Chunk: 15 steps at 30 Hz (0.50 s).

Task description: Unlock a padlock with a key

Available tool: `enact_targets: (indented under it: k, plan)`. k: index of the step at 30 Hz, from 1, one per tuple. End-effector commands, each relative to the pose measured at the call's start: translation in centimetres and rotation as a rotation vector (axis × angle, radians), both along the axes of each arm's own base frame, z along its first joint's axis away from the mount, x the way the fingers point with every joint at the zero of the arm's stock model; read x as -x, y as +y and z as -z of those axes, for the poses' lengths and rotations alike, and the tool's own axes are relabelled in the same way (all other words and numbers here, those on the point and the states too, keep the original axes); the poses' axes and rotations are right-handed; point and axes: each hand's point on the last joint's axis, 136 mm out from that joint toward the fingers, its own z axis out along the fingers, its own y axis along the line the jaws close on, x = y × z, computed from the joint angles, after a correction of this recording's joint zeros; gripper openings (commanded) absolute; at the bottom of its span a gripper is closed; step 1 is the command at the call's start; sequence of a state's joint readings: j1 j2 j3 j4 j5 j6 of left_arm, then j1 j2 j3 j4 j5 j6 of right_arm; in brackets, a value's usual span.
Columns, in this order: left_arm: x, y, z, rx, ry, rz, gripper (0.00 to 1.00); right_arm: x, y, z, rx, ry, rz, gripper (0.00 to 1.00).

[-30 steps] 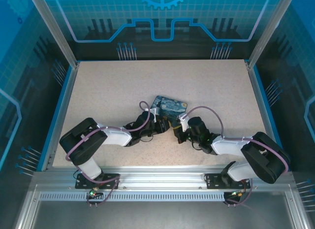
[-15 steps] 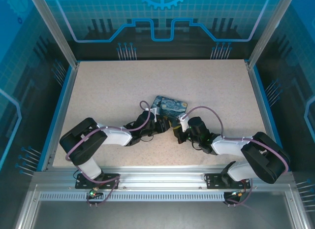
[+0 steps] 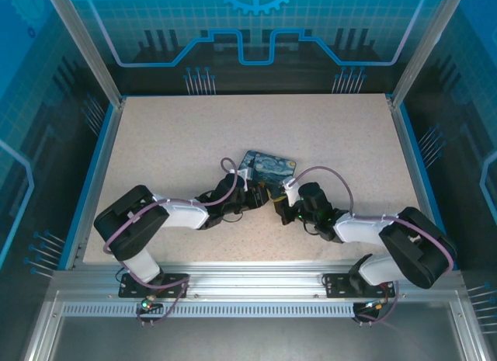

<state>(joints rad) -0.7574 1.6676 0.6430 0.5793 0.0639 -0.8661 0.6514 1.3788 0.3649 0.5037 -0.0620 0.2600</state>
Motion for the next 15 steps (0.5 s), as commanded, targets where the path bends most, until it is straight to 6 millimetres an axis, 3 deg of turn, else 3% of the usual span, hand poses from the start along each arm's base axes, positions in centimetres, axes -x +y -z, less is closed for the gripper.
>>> enact_targets:
  k: [1, 6, 15]
  plan:
    - [-0.1, -1.8, -2.7, 0.075, -0.036, 0.045, 0.26, -1.5, 1.0, -2.7, -0.060, -0.098, -0.024, 0.00]
    - [-0.1, -2.1, -2.9, 0.084, -0.029, 0.053, 0.26, -2.2, 0.4, -3.3, -0.080, -0.120, -0.013, 0.00]
    - [0.1, -2.6, -2.6, 0.083, -0.018, 0.066, 0.26, -3.0, 1.2, -4.2, -0.100, -0.149, -0.043, 0.00]
